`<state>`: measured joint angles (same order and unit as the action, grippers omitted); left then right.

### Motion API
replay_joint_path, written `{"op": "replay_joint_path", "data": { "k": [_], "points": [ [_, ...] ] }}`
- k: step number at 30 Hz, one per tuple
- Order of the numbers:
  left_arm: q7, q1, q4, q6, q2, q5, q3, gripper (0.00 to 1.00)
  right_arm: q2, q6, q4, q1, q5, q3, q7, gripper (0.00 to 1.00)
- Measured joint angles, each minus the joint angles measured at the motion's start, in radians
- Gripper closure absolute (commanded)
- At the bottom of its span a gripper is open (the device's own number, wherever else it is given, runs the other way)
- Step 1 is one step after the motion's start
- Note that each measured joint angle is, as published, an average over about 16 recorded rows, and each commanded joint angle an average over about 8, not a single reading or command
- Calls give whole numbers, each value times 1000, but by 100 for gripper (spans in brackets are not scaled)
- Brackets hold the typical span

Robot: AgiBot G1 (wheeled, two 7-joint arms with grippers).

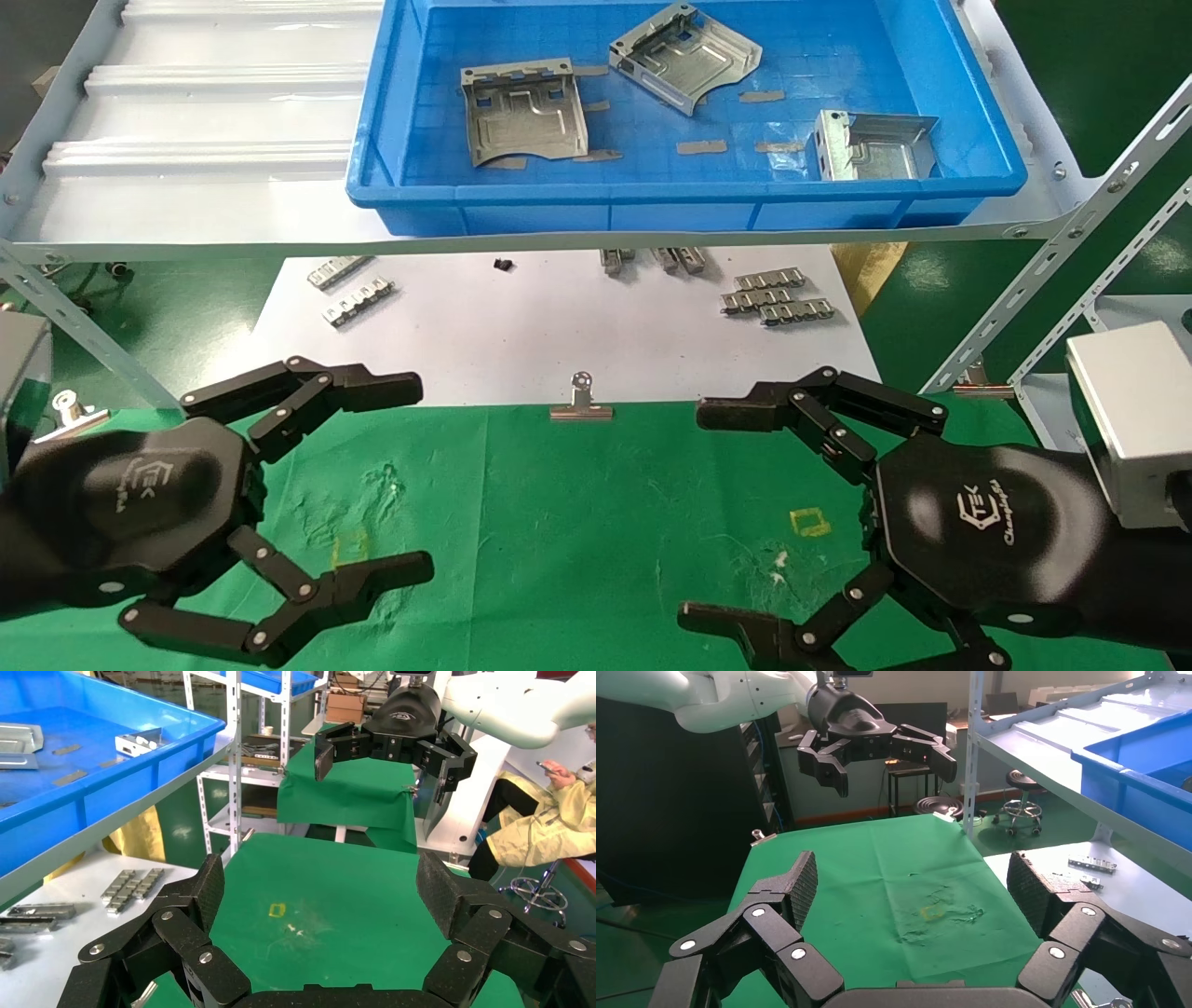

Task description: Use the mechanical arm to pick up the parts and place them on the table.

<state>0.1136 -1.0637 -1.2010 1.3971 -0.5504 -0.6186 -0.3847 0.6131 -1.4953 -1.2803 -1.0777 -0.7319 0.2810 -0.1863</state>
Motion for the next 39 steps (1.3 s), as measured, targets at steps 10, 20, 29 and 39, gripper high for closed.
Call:
{"op": "replay_joint_path", "data": {
  "k": [10,20,29,39],
  "points": [
    [0,0,0,0,0,0,0,36,0,0,0,0,0,0,0,0],
    [0,0,0,0,0,0,0,100,0,0,0,0,0,0,0,0],
    [0,0,0,0,0,0,0,97,0,0,0,0,0,0,0,0],
    [0,0,0,0,0,0,0,0,0,0,0,0,0,0,0,0]
  ]
}}
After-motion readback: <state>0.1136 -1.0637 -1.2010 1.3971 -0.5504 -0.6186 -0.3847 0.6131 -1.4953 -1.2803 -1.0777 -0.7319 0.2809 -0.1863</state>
